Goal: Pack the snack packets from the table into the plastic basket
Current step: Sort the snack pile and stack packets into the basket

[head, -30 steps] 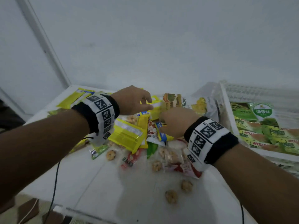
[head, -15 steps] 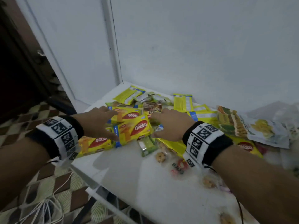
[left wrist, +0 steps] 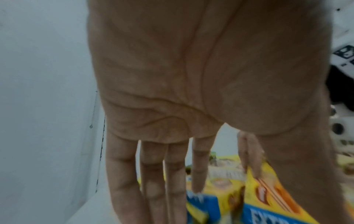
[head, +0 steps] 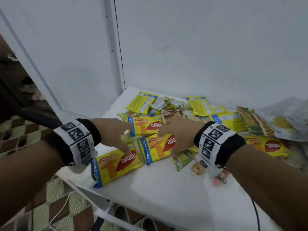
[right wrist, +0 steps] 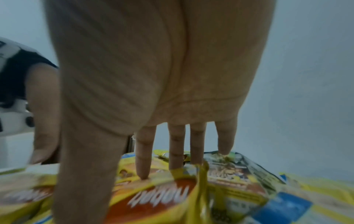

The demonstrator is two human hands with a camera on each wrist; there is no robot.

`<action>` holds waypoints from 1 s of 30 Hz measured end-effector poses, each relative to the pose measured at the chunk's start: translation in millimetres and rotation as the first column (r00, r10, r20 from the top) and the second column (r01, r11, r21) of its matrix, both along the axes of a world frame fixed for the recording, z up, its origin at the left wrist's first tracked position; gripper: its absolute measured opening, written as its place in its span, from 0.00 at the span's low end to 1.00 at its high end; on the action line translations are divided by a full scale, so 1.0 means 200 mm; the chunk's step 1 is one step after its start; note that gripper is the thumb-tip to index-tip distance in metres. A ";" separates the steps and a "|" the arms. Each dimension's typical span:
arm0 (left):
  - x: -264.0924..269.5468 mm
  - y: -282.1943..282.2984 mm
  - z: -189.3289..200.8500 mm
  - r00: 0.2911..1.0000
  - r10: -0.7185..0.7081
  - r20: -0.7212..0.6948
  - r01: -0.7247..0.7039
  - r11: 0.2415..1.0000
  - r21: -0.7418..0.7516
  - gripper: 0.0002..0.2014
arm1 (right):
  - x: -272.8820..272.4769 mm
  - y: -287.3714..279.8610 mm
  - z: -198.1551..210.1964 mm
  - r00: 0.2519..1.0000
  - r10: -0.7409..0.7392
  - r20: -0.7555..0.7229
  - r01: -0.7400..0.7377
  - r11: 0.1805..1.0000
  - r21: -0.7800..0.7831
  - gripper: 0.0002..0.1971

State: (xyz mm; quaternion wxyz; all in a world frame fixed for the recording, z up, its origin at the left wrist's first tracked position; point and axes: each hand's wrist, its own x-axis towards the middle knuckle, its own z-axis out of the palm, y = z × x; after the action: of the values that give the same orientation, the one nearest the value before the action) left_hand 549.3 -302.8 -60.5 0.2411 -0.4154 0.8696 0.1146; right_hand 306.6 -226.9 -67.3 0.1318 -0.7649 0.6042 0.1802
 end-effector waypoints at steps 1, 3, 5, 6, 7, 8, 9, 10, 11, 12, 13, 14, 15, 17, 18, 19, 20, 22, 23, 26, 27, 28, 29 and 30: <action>-0.02 -0.04 0.04 0.999 -0.008 -0.038 0.008 1.000 -0.018 0.40 | -0.01 0.00 0.02 0.999 -0.035 0.035 0.035 0.999 0.004 0.39; -0.10 -0.14 0.10 0.994 -0.020 -0.106 0.012 0.997 -0.079 0.33 | -0.06 -0.01 0.05 0.988 -0.086 0.128 0.093 0.994 -0.050 0.31; -0.21 -0.23 0.12 0.986 -0.049 -0.159 0.027 0.990 -0.140 0.31 | -0.12 -0.04 0.06 0.973 -0.137 0.186 0.165 0.976 -0.144 0.26; -0.27 -0.28 0.11 0.981 -0.062 -0.183 0.032 0.986 -0.163 0.31 | -0.15 -0.06 0.06 0.969 -0.164 0.184 0.198 0.963 -0.184 0.24; -0.34 -0.31 0.10 0.975 -0.076 -0.208 0.038 0.983 -0.180 0.31 | -0.19 -0.08 0.06 0.967 -0.193 0.168 0.227 0.950 -0.214 0.23; -0.40 -0.34 0.09 0.970 -0.088 -0.228 0.043 0.980 -0.195 0.30 | -0.22 -0.10 0.07 0.964 -0.223 0.147 0.253 0.939 -0.234 0.22; -0.47 -0.37 0.08 0.965 -0.098 -0.242 0.047 0.977 -0.209 0.29 | -0.26 -0.13 0.06 0.960 -0.249 0.128 0.275 0.928 -0.250 0.22; -0.54 -0.38 0.07 0.963 -0.107 -0.248 0.051 0.974 -0.221 0.29 | -0.29 -0.16 0.06 0.956 -0.269 0.114 0.290 0.920 -0.264 0.23; -0.59 -0.40 0.06 0.962 -0.112 -0.250 0.053 0.972 -0.230 0.28 | -0.33 -0.19 0.05 0.953 -0.283 0.103 0.301 0.913 -0.274 0.23; -0.64 -0.42 0.04 0.962 -0.114 -0.248 0.055 0.971 -0.233 0.28 | -0.36 -0.22 0.04 0.951 -0.295 0.096 0.310 0.909 -0.278 0.24; -0.68 -0.43 0.02 0.964 -0.111 -0.241 0.053 0.971 -0.234 0.28 | -0.39 -0.25 0.03 0.948 -0.305 0.087 0.317 0.905 -0.283 0.25; -0.71 -0.45 0.01 0.967 -0.104 -0.232 0.048 0.971 -0.233 0.28 | -0.41 -0.28 0.02 0.948 -0.309 0.073 0.317 0.904 -0.287 0.26; -0.74 -0.47 -0.02 0.971 -0.093 -0.221 0.041 0.972 -0.230 0.28 | -0.44 -0.32 0.02 0.950 -0.308 0.048 0.308 0.907 -0.287 0.25; -0.78 -0.49 -0.05 0.979 -0.072 -0.192 0.032 0.978 -0.205 0.26 | -0.47 -0.39 0.00 0.957 -0.289 -0.011 0.276 0.924 -0.266 0.23; -0.80 -0.50 -0.06 0.981 -0.062 -0.184 0.026 0.981 -0.190 0.25 | -0.48 -0.43 -0.02 0.961 -0.275 -0.032 0.258 0.932 -0.253 0.23; -0.81 -0.50 -0.07 0.982 -0.048 -0.182 0.015 0.984 -0.177 0.24 | -0.48 -0.46 -0.03 0.965 -0.259 -0.047 0.240 0.939 -0.245 0.22; -0.81 -0.51 -0.07 0.981 -0.038 -0.190 0.007 0.987 -0.161 0.23 | -0.49 -0.49 -0.05 0.969 -0.242 -0.056 0.222 0.945 -0.241 0.22; -0.82 -0.52 -0.07 0.976 -0.009 -0.220 -0.018 0.993 -0.118 0.22 | -0.49 -0.54 -0.08 0.974 -0.222 -0.054 0.205 0.953 -0.223 0.23; -0.82 -0.52 -0.07 0.972 0.013 -0.235 -0.037 0.995 -0.097 0.22 | -0.49 -0.56 -0.09 0.974 -0.219 -0.049 0.205 0.956 -0.208 0.24; -0.80 -0.52 -0.07 0.955 0.066 -0.290 -0.091 0.993 -0.073 0.21 | -0.50 -0.59 -0.11 0.977 -0.212 -0.018 0.202 0.952 -0.228 0.20; -0.80 -0.52 -0.06 0.947 0.088 -0.310 -0.114 0.991 -0.065 0.19 | -0.51 -0.60 -0.11 0.978 -0.209 -0.001 0.203 0.949 -0.243 0.17; -0.79 -0.53 -0.06 0.935 0.109 -0.338 -0.134 0.990 -0.052 0.18 | -0.52 -0.60 -0.11 0.977 -0.212 0.020 0.210 0.945 -0.249 0.15; -0.78 -0.53 -0.05 0.919 0.138 -0.369 -0.160 0.987 -0.031 0.16 | -0.53 -0.60 -0.11 0.974 -0.221 0.044 0.225 0.942 -0.250 0.14; -0.77 -0.53 -0.04 0.896 0.165 -0.412 -0.186 0.982 -0.012 0.15 | -0.53 -0.59 -0.10 0.970 -0.233 0.074 0.244 0.936 -0.253 0.13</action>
State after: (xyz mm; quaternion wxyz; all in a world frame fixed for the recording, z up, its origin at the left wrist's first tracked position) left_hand 395.0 -408.8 -68.3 0.0319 -0.4650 0.8623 0.1979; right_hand 199.8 -345.8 -88.1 0.0638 -0.7003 0.7080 0.0657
